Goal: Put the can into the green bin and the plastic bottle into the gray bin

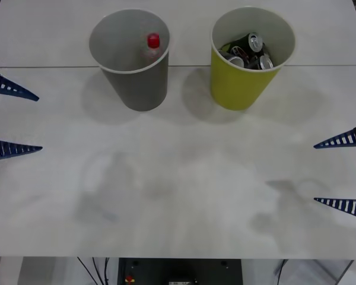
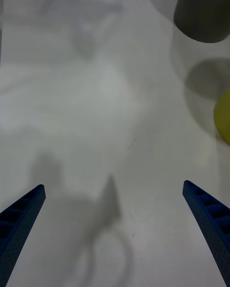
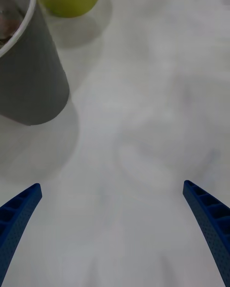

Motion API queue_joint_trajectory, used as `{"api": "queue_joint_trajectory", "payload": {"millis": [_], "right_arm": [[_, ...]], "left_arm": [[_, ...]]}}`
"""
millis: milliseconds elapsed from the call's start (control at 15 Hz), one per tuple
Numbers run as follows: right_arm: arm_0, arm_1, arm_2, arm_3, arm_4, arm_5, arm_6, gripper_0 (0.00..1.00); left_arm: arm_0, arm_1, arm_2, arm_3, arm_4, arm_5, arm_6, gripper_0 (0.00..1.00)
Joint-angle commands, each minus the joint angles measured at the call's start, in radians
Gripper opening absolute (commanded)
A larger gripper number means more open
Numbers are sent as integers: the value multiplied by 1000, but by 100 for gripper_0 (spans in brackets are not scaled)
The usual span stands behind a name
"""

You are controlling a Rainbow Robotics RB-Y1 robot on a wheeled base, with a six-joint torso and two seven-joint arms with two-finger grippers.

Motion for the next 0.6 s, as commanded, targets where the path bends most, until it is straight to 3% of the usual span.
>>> {"api": "queue_joint_trajectory", "payload": {"millis": [67,600], "right_arm": [[0,0,0,0,0,0,0,100],[0,0,0,0,0,0,0,100]], "left_arm": [[86,-43,47,-73,-25,0,-50,100],[267,-138,114,-210,-31,1,-159,100]]}}
